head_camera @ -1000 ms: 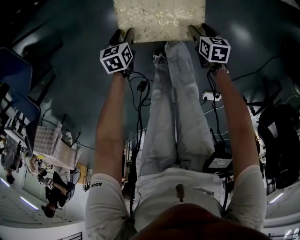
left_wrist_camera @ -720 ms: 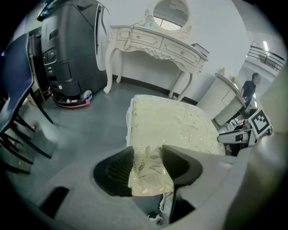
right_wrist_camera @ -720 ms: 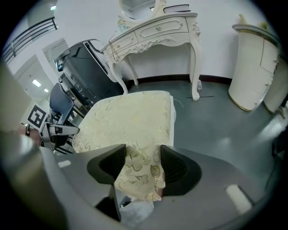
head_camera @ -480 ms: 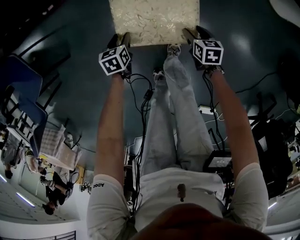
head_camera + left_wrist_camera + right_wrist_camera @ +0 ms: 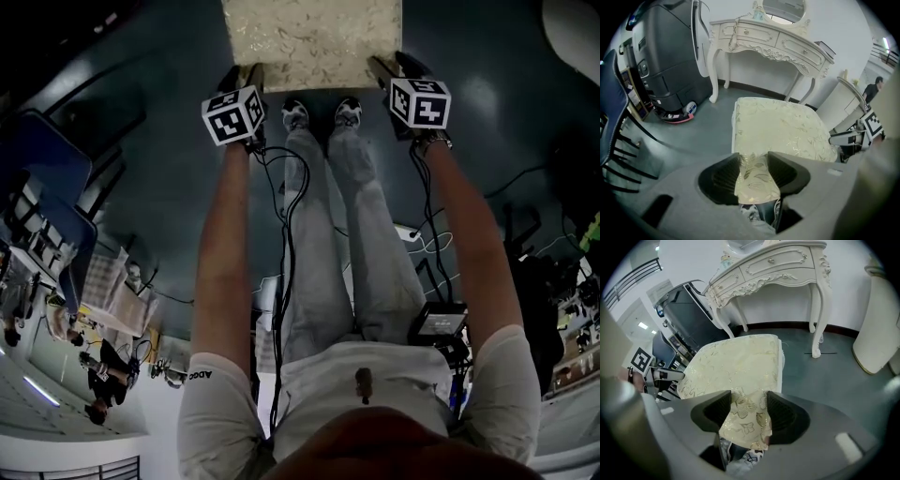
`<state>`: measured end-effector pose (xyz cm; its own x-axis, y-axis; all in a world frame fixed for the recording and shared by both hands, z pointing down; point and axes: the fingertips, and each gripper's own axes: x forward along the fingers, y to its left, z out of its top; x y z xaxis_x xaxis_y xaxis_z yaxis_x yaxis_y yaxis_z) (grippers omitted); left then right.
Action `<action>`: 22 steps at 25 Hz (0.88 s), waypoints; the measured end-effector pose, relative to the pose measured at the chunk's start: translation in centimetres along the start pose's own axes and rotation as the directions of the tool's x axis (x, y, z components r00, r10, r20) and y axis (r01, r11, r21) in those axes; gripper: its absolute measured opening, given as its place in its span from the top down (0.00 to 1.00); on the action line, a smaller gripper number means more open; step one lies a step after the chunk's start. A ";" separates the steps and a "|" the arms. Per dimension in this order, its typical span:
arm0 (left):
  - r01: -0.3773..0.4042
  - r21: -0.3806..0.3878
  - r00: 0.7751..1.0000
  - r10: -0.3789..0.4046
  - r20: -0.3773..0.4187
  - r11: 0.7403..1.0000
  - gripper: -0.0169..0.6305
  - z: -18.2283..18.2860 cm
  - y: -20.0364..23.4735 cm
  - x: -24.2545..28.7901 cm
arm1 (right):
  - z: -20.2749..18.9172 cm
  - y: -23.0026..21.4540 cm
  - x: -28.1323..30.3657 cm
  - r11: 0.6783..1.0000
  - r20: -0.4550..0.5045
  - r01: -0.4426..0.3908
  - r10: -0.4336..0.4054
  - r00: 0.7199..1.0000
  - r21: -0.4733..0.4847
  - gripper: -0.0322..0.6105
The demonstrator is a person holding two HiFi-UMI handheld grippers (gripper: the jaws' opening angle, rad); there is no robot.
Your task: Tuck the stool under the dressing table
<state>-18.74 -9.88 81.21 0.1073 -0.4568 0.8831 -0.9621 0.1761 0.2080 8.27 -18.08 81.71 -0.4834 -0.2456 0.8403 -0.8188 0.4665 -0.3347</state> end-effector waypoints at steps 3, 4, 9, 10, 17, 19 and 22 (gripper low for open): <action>0.019 0.010 1.000 -0.019 0.016 1.000 0.68 1.4 1.3 0.5 | 1.1 0.8 1.0 1.000 0.015 -0.002 0.001 1.000 0.005 0.55; 0.022 0.011 1.000 -0.023 0.021 1.000 0.68 2.0 2.0 0.7 | 1.6 1.2 1.6 1.000 0.018 -0.001 0.001 1.000 0.006 0.55; 0.055 0.047 0.998 -0.056 0.026 0.997 0.68 4.8 3.0 2.0 | 3.4 1.4 2.8 0.999 0.005 0.020 -0.020 1.000 0.042 0.55; 0.063 0.058 0.997 -0.065 0.030 0.996 0.68 5.7 3.0 2.3 | 3.9 1.3 2.9 0.998 0.006 0.023 -0.023 1.000 0.052 0.55; 0.135 0.116 0.989 -0.142 0.051 0.984 0.68 13.3 4.9 5.2 | 9.8 1.1 5.7 0.987 0.055 0.105 -0.112 0.992 0.120 0.55; 0.155 0.134 0.986 -0.161 0.041 0.979 0.68 15.4 5.7 6.4 | 11.4 1.0 6.9 0.983 0.046 0.124 -0.131 0.990 0.137 0.55; 0.183 0.155 0.982 -0.189 0.023 0.971 0.68 18.5 7.4 8.2 | 13.8 1.4 9.1 0.976 0.031 0.145 -0.152 0.988 0.162 0.55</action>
<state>-29.60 -28.45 82.20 0.2809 -0.5022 0.8179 -0.9533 -0.0475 0.2983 -1.51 -31.40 82.96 -0.3629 -0.3397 0.8677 -0.9194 0.2822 -0.2740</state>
